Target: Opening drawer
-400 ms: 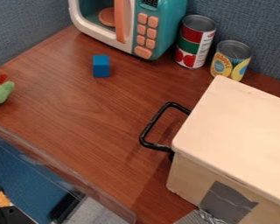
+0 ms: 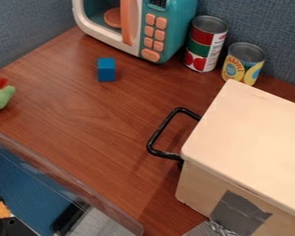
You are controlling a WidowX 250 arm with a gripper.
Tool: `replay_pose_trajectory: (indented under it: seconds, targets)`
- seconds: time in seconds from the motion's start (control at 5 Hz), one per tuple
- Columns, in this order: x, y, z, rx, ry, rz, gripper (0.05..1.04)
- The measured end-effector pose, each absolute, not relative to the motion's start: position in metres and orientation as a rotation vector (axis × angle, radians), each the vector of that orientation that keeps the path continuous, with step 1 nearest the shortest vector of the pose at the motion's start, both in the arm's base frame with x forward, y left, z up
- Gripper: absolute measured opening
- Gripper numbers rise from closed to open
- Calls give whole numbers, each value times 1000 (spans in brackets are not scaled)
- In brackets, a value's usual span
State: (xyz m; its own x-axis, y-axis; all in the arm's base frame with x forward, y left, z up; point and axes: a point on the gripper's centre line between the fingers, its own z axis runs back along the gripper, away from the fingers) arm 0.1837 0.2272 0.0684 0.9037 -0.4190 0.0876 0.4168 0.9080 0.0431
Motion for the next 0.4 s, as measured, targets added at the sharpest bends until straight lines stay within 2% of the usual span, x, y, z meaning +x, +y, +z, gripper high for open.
replay_pose_trajectory:
  seconds: [0.4]
  targets:
    - [189, 175, 58, -38, -84, -418, 999]
